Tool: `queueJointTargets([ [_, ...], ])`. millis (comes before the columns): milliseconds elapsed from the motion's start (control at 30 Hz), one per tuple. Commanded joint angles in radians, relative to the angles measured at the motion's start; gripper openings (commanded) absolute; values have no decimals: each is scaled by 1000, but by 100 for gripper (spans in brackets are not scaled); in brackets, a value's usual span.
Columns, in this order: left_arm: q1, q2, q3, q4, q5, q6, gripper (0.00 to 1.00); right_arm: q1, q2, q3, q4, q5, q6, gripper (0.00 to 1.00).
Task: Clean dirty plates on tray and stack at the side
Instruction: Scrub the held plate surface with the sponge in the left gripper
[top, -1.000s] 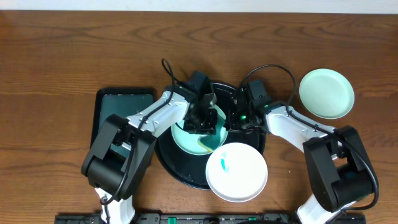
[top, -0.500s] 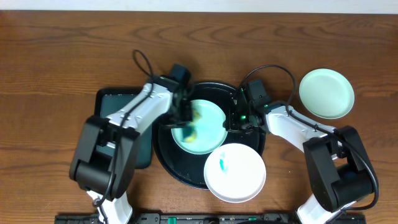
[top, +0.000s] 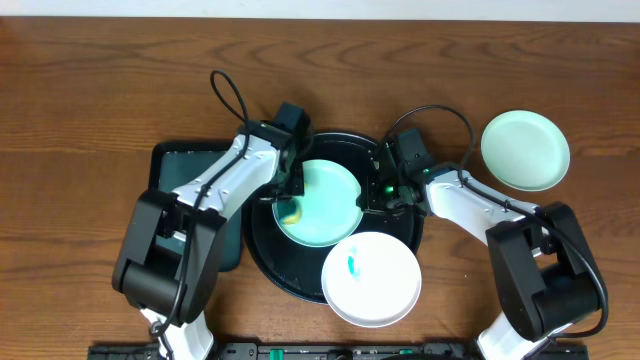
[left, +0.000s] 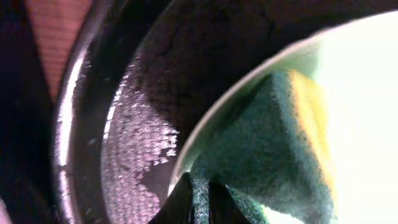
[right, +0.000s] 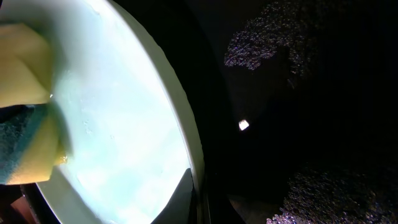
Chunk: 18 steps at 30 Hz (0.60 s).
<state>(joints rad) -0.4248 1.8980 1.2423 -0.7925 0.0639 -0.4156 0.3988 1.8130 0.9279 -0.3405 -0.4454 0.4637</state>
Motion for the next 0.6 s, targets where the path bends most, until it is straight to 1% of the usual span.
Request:
queueJointTargets([
  [0,-51,66,-45,73,208,40,7,1,14,-4,-16,29,-4,1],
  [100,-100,66,-45,140,370,36,7,1,14,-4,-19,29,-4,1],
  [133,-113,66,-45,156,399,31,7,1,14,-4,-22,29,-4,1],
  [333,-159,66,-45,225,498,-6,7,1,14,-4,-30,30,-4,1],
  [467,-150,66,-45,286,637,-6,7,1,14,-4,-31,29,-4,1],
  [567,-137,66,-45,301,616,-31,7,1,14,-4,-32,29,-4,1],
])
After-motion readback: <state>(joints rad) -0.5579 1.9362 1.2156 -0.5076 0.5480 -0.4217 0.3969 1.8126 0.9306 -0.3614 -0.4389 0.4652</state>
